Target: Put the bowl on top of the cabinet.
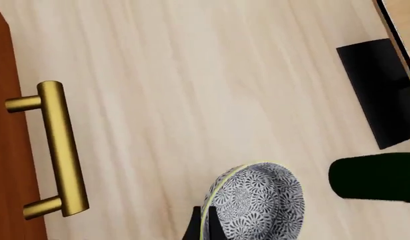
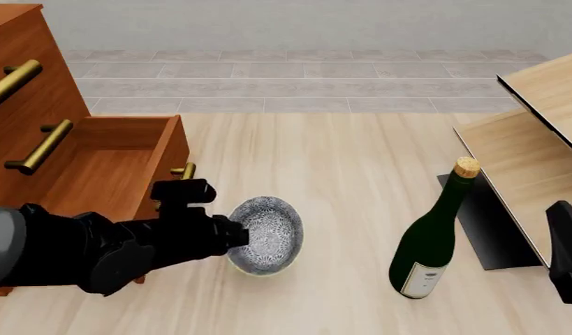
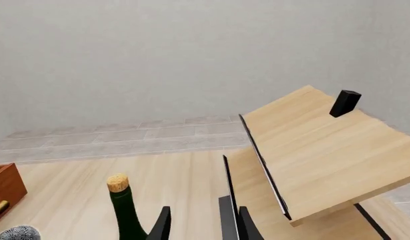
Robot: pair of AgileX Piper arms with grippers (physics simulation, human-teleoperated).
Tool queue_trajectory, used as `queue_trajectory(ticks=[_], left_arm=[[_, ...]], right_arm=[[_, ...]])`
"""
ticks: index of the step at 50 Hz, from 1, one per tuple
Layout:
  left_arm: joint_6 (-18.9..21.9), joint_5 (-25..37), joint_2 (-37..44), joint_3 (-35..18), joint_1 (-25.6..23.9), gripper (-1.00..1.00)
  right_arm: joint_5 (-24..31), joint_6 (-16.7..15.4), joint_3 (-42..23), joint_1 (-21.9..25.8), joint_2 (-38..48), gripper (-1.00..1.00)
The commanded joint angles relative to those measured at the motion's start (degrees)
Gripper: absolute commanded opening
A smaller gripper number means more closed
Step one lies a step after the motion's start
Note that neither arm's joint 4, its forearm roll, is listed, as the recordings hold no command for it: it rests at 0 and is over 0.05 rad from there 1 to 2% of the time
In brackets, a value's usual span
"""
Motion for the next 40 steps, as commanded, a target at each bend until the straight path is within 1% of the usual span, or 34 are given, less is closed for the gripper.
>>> queue_trajectory(ticks=[1, 2, 4, 5, 6, 7, 8, 9, 11, 13, 15, 17, 18, 19, 21, 22, 23, 26, 28, 29, 30, 31, 32, 34, 35, 36, 37, 38, 40], left_arm=[[-1.6, 1.6, -6.7, 1.0, -2.4, -1.0], [-1.6, 2.2, -7.8, 1.1, -2.3, -1.0], [-3.8, 3.8, -8.7, 1.0, -3.6, -1.0], [-3.7, 4.8, -9.9, 0.8, -3.5, -1.0], [-3.7, 5.3, -12.7, 0.8, -4.8, -1.0], [-1.9, 6.2, -15.1, 0.8, -3.8, -1.0], [-2.0, 6.9, -16.1, 0.7, -4.1, -1.0], [-3.2, 7.6, -16.8, 0.5, -5.3, -1.0], [-3.6, 8.8, -17.3, 0.3, -4.8, -1.0], [-5.2, 10.8, -20.3, -0.3, -6.3, -1.0], [-5.2, 13.7, -24.0, -1.4, -6.8, -1.0], [-5.3, 16.9, -25.6, -2.4, -5.7, -1.0], [-7.2, 18.6, -26.1, -3.0, -6.5, -1.0], [-7.7, 20.2, -26.8, -3.2, -5.5, -1.0], [-6.6, 23.8, -29.7, -4.9, -4.3, -1.0], [-5.4, 25.4, -31.7, -5.7, -2.7, -1.0], [-5.4, 25.5, -31.7, -5.7, -2.7, -1.0], [-1.3, 33.6, -36.4, -8.8, 5.8, -1.0], [-1.4, 35.6, -37.9, -10.6, 6.1, -1.0], [-1.8, 37.8, -37.7, -11.6, 7.4, -1.0], [-2.5, 38.5, -38.1, -12.2, 7.5, -1.0], [-1.9, 39.7, -38.7, -13.0, 8.7, -1.0], [-1.2, 41.6, -40.0, -14.0, 11.2, -1.0], [0.5, 43.9, -40.6, -15.9, 13.9, -1.0], [0.5, 43.9, -40.6, -15.9, 13.9, -1.0], [-0.9, 45.5, -40.3, -16.3, 15.4, -1.0], [-0.8, 45.8, -40.1, -17.3, 15.2, -1.0], [0.2, 47.6, -40.8, -18.6, 17.8, -1.0], [0.1, 49.4, -40.5, -21.0, 18.6, -1.0]], right_arm=[[-0.1, 0.0, 0.1, 0.0, 0.0, 1.0], [0.0, 0.0, 0.0, 0.0, 0.0, 1.0], [0.0, 0.0, -0.1, 0.0, 0.0, 1.0], [0.1, 0.0, -0.1, 0.0, 0.0, 1.0], [0.1, 0.0, -0.1, 0.0, 0.0, 1.0], [0.1, 0.0, -0.1, 0.0, 0.0, 1.0], [0.1, 0.0, -0.2, 0.1, 0.0, 1.0], [0.0, -0.1, -0.1, 0.1, 0.0, 1.0], [0.0, -0.1, -0.1, 0.0, 0.0, 1.0], [-0.1, -0.1, -0.1, 0.0, 0.0, 1.0], [0.0, -0.2, -0.1, 0.0, 0.0, 1.0], [0.2, -0.2, -0.3, 0.0, 0.0, 1.0], [0.2, -0.2, -0.3, 0.0, 0.0, 1.0], [0.1, -0.2, -0.2, 0.0, 0.0, 1.0], [0.2, -0.3, -0.3, 0.0, 0.0, 1.0], [0.2, -0.3, -0.3, 0.0, 0.0, 1.0], [0.2, -0.3, -0.3, 0.0, 0.0, 1.0], [0.3, -0.4, -0.4, 0.0, 0.0, 1.0], [0.3, -0.5, -0.4, 0.1, 0.0, 1.0], [0.3, -0.5, -0.4, 0.1, 0.0, 1.0], [0.3, -0.5, -0.4, 0.1, 0.0, 1.0], [0.2, -0.6, -0.3, 0.1, 0.0, 1.0], [0.2, -0.6, -0.3, 0.1, 0.0, 1.0], [0.0, -0.6, -0.2, 0.1, 0.0, 1.0], [0.0, -0.6, -0.1, 0.1, 0.0, 1.0], [-0.2, -0.7, 0.0, 0.0, 0.0, 1.0], [-0.2, -0.7, 0.1, 0.0, 0.0, 1.0], [-0.2, -0.7, 0.1, 0.0, 0.0, 1.0], [-0.2, -0.8, 0.1, 0.1, 0.0, 1.0]])
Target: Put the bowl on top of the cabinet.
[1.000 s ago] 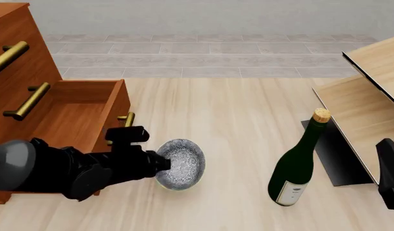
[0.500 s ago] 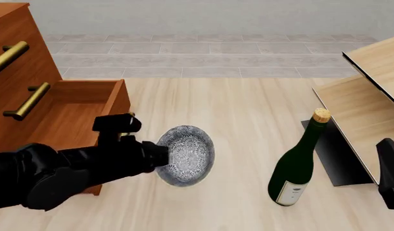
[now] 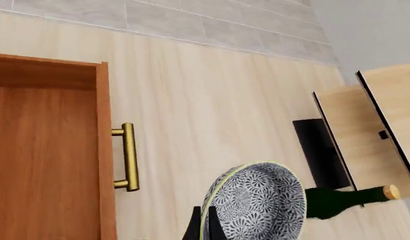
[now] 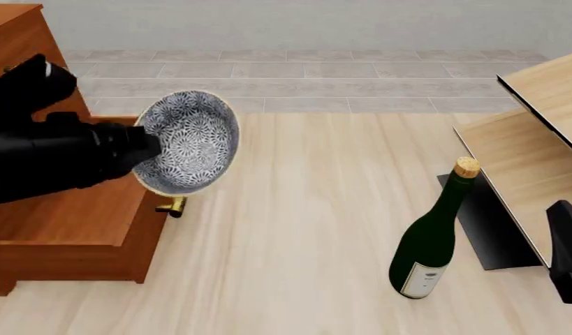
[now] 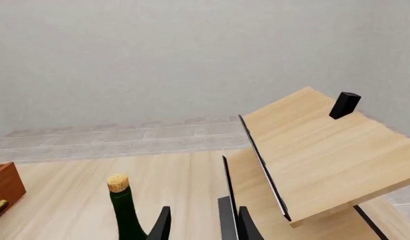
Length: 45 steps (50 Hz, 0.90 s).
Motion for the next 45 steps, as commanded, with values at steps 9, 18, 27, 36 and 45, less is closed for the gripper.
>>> queue_trajectory(ticks=[9, 18, 27, 36, 45], left_arm=[[0.4, 20.1, -2.5, -16.8, 17.7, -1.0], [-2.5, 26.9, 0.8, -25.4, 20.2, -1.0], [-7.6, 33.8, 6.2, -34.4, 24.2, -1.0], [-9.8, 38.0, 9.2, -41.4, 26.4, -1.0], [-12.5, 44.3, 13.2, -50.7, 31.0, -1.0]], right_arm=[[-0.1, -0.4, 0.1, -0.1, 0.0, 1.0], [0.2, -0.4, -0.2, 0.0, 0.0, 1.0], [0.1, -0.3, -0.1, -0.1, 0.0, 1.0], [0.2, -0.2, -0.3, -0.2, 0.0, 1.0], [-0.1, -0.2, 0.0, -0.3, 0.0, 1.0]])
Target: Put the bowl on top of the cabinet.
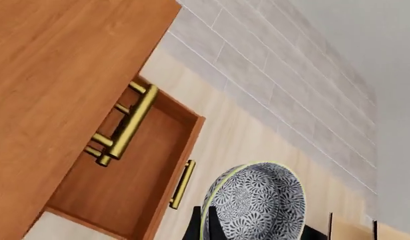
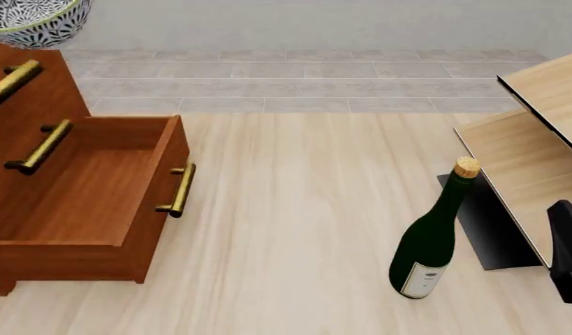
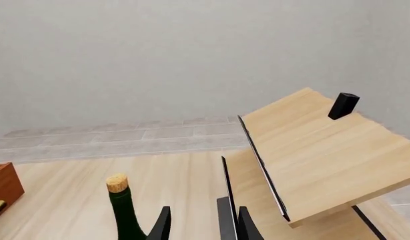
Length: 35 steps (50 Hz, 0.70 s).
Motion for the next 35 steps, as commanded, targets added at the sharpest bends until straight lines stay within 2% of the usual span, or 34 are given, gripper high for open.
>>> queue_trajectory(ticks=[1, 3, 5, 6, 8, 10, 11, 13, 14, 15, 16, 19, 20, 25, 27, 28, 29, 31, 32, 33, 35], left_arm=[[-2.8, 7.6, 4.9, -11.5, 5.2, -1.0], [-3.6, 9.4, 6.2, -14.2, 5.8, -1.0], [-3.5, 10.0, 7.0, -15.8, 8.4, -1.0], [-4.3, 9.9, 8.1, -17.1, 7.1, -1.0], [-4.9, 10.0, 8.2, -17.4, 10.6, -1.0], [-5.1, 10.0, 9.0, -18.2, 9.7, -1.0], [-5.2, 10.0, 9.1, -18.0, 13.1, -1.0], [-5.5, 10.0, 9.9, -19.1, 12.3, -1.0], [-4.0, 10.0, 9.5, -19.1, 16.8, -1.0], [-4.4, 10.0, 9.8, -19.1, 17.5, -1.0], [-5.6, 10.0, 11.1, -20.3, 16.2, -1.0], [-6.0, 10.0, 11.6, -21.2, 17.8, -1.0], [-6.1, 10.0, 12.2, -21.9, 20.0, -1.0], [-7.6, 10.0, 13.1, -22.4, 22.4, -1.0], [-6.9, 10.0, 13.5, -22.4, 24.3, -1.0], [-7.3, 10.0, 13.6, -21.2, 25.8, -1.0], [-8.6, 10.0, 13.9, -21.2, 24.8, -1.0], [-9.1, 10.0, 13.9, -19.9, 27.8, -1.0], [-9.6, 10.0, 14.5, -20.7, 26.4, -1.0], [-9.2, 10.0, 14.4, -19.4, 28.1, -1.0], [-8.9, 10.0, 14.8, -20.3, 28.4, -1.0]], right_arm=[[-0.1, 0.0, 0.0, -0.1, 0.0, 1.0], [0.0, 0.1, -0.2, -0.2, 0.0, 1.0], [0.1, 0.2, -0.2, -0.3, 0.0, 1.0], [0.1, 0.2, -0.3, -0.4, 0.0, 1.0], [0.1, 0.2, -0.3, -0.4, 0.0, 1.0], [0.1, 0.3, -0.4, -0.5, 0.0, 1.0], [0.0, 0.4, -0.3, -0.6, 0.0, 1.0], [-0.1, 0.4, -0.2, -0.6, 0.0, 1.0], [-0.2, 0.4, -0.1, -0.6, 0.0, 1.0], [-0.1, 0.4, -0.2, -0.6, 0.0, 1.0], [0.0, 0.4, -0.3, -0.5, 0.0, 1.0], [0.0, 0.4, -0.3, -0.5, 0.0, 1.0], [-0.3, 0.5, 0.0, -0.5, 0.0, 1.0], [-0.2, 0.5, -0.1, -0.5, 0.0, 1.0], [-0.2, 0.4, -0.1, -0.5, 0.0, 1.0], [-0.3, 0.4, 0.0, -0.5, 0.0, 1.0], [-0.4, 0.4, 0.0, -0.5, 0.0, 1.0], [-0.5, 0.3, 0.1, -0.5, 0.0, 1.0], [-0.4, 0.3, 0.0, -0.5, 0.0, 1.0], [-0.4, 0.3, 0.1, -0.4, 0.0, 1.0], [-0.4, 0.3, 0.1, -0.3, 0.0, 1.0]])
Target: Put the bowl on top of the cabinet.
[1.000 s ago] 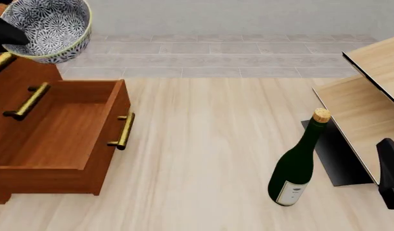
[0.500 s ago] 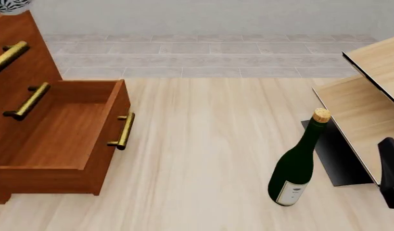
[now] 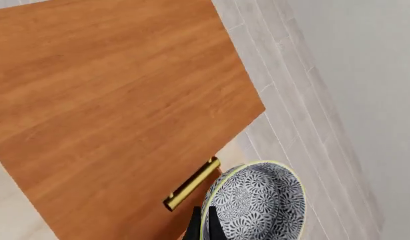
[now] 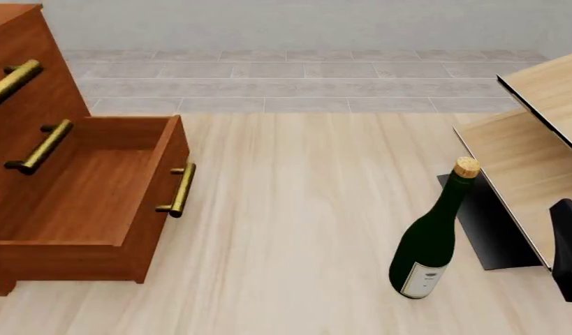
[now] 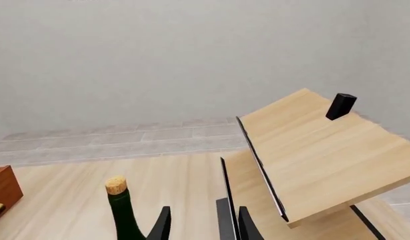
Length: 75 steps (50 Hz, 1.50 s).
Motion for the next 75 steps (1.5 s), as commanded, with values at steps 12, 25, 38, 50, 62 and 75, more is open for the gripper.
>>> queue_trajectory(ticks=[12, 25, 38, 50, 62, 75], left_arm=[[-2.8, 0.2, 1.9, 3.0, 10.4, -1.0], [-4.2, 0.2, 0.9, 5.5, 11.8, -1.0], [-3.8, 0.2, 0.7, 6.3, 12.9, -1.0], [-3.6, 0.2, 0.0, 7.5, 14.5, -1.0], [-2.7, 0.2, 0.3, 8.2, 15.2, -1.0], [-1.8, 0.2, 0.5, 8.6, 15.7, -1.0]], right_arm=[[0.1, -0.1, -0.1, -0.1, 0.0, 1.0], [0.0, -0.2, -0.1, 0.0, 0.0, 1.0], [-0.1, -0.3, 0.0, 0.0, 0.0, 1.0], [0.1, -0.3, -0.1, 0.0, 0.0, 1.0], [0.1, -0.6, -0.1, 0.1, 0.0, 1.0], [0.2, -0.5, -0.3, 0.1, 0.0, 1.0]])
